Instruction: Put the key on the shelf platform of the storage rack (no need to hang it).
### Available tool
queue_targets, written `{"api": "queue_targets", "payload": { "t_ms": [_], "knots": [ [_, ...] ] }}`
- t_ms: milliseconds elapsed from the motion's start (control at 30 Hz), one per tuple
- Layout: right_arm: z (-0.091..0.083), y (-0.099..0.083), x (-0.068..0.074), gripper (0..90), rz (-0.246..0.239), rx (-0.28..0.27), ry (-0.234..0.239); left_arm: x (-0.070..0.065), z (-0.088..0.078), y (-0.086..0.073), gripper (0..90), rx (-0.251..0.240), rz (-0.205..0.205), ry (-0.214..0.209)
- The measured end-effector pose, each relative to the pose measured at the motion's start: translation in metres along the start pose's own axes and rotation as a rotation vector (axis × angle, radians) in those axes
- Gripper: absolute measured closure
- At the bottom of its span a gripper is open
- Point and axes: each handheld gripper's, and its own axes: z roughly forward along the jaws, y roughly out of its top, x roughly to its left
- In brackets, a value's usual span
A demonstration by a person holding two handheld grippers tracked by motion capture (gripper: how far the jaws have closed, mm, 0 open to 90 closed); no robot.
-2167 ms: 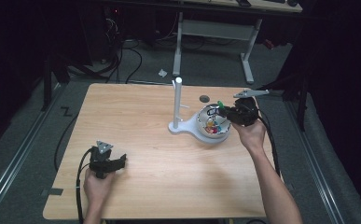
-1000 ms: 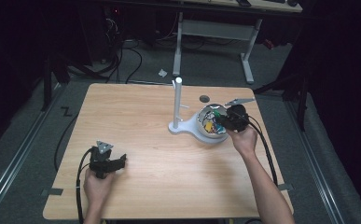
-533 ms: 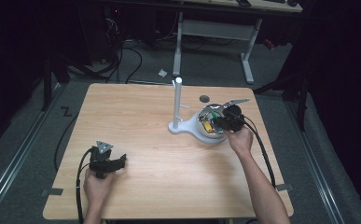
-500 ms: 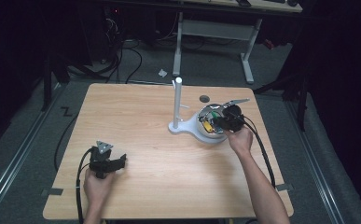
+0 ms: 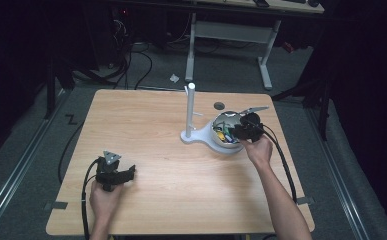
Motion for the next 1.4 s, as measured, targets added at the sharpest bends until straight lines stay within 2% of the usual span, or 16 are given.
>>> {"api": "queue_targets", "payload": {
  "t_ms": [133, 300, 700, 800, 900, 1400],
  "knots": [
    [-0.01, -0.003, -0.003, 54.5, 0.015, -0.048, -0.006, 0.0, 0.0, 0.0, 23.0, 0.0, 0.001, 0.001],
    [-0.024, -0.007, -0.009, 49.6, 0.034, -0.065, -0.014, 0.0, 0.0, 0.0, 23.1, 0.001, 0.003, 0.003],
    [-0.057, -0.008, -0.014, 50.7, 0.045, -0.145, -0.03, -0.001, 0.0, 0.0, 23.1, 0.001, 0.004, 0.003],
    [-0.065, -0.008, -0.014, 51.4, 0.027, -0.154, -0.025, -0.001, 0.0, 0.0, 23.1, 0.001, 0.005, 0.003],
    [-0.073, -0.009, -0.015, 51.5, 0.037, -0.17, -0.011, -0.001, 0.0, 0.0, 23.1, 0.001, 0.004, 0.003],
    [-0.104, -0.017, -0.019, 51.5, 0.043, -0.196, -0.004, 0.0, 0.0, 0.0, 23.0, 0.0, 0.001, 0.001]
  ]
}}
